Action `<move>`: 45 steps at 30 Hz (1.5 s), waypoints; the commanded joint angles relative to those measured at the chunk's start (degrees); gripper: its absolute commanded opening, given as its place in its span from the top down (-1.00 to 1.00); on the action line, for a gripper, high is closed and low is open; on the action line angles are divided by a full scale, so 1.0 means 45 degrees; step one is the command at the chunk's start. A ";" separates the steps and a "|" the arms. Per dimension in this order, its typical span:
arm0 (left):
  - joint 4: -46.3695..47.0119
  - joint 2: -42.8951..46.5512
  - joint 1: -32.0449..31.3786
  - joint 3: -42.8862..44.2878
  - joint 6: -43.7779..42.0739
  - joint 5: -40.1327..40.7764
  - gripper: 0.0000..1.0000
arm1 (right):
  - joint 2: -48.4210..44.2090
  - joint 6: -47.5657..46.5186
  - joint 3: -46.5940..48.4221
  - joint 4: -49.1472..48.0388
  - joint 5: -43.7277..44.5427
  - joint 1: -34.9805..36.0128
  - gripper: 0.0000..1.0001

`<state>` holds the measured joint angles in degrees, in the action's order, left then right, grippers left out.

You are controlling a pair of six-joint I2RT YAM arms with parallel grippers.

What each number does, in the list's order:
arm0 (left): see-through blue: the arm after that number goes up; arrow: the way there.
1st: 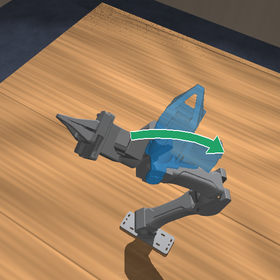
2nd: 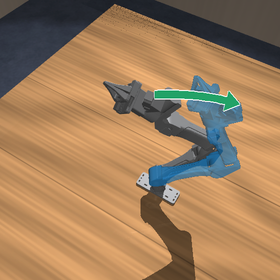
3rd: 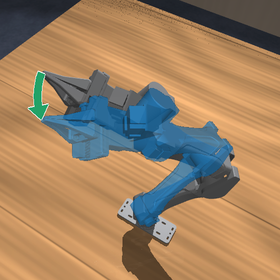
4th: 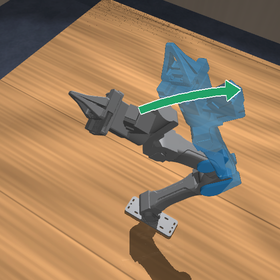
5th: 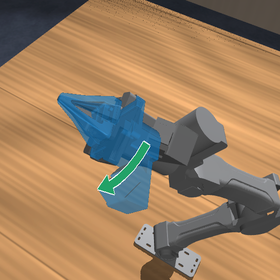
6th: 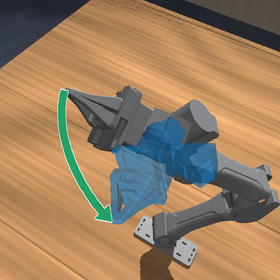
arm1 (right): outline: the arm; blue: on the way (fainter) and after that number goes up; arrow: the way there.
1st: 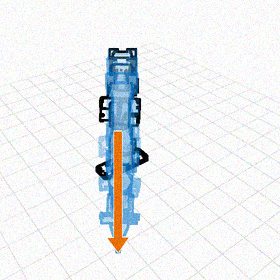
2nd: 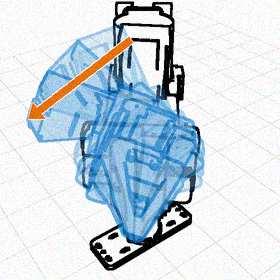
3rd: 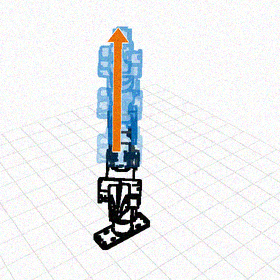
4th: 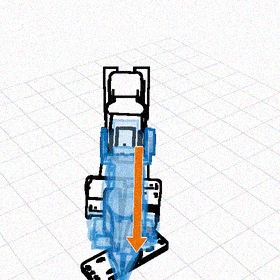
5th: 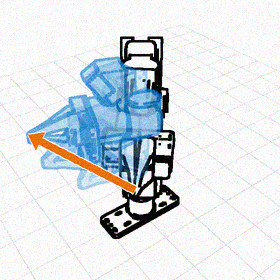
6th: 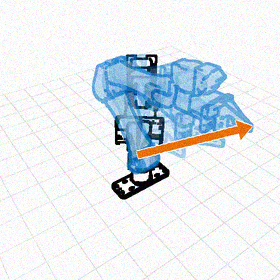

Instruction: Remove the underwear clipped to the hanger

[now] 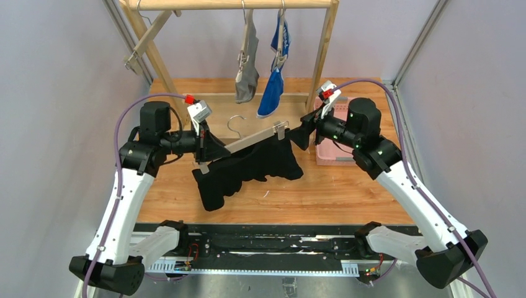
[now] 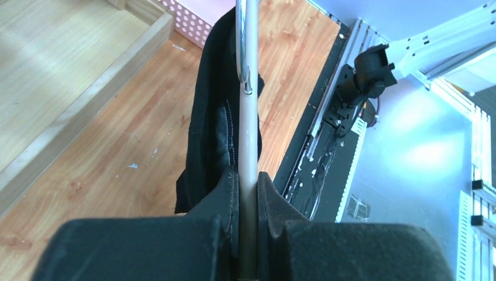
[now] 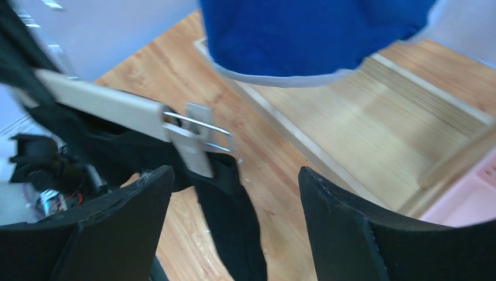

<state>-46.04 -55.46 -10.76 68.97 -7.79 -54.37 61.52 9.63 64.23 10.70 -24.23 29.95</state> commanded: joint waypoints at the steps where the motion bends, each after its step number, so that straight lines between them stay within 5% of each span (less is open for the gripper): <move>1: 0.0308 -0.0442 -0.0069 0.0158 -0.0917 -0.1043 1.00 | -0.0225 -0.0717 0.0585 -0.0446 -0.2887 -0.0168 -0.61; 8: 0.0310 -0.0570 -0.0069 0.0072 -0.1986 -0.2121 1.00 | 0.0130 0.0017 0.0402 -0.1756 -0.5354 -0.0543 -0.60; 17: 0.0329 -0.0808 -0.0069 0.0067 -0.2329 -0.2759 0.99 | 0.0406 0.0185 0.0498 -0.2183 -0.5424 -0.0543 -0.55; 23: 0.0345 -0.0921 -0.0059 0.0100 -0.2272 -0.2634 1.00 | 0.0562 0.0435 0.0422 -0.2354 -0.5715 -0.0543 -0.25; 33: 0.1079 -0.0811 -0.0069 0.0166 -0.1687 -0.2663 1.00 | 0.0558 0.0280 0.0204 -0.2154 -0.5649 -0.0543 -0.29; 45: 0.1231 -0.0672 -0.0068 0.0228 -0.1476 -0.2703 1.00 | 0.0685 0.0378 0.0352 -0.2152 -0.5944 -0.0545 0.35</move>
<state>-43.46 -59.40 -10.76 68.69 -15.73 -65.23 64.25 10.46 65.30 1.91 -48.47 27.94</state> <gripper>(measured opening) 0.078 0.379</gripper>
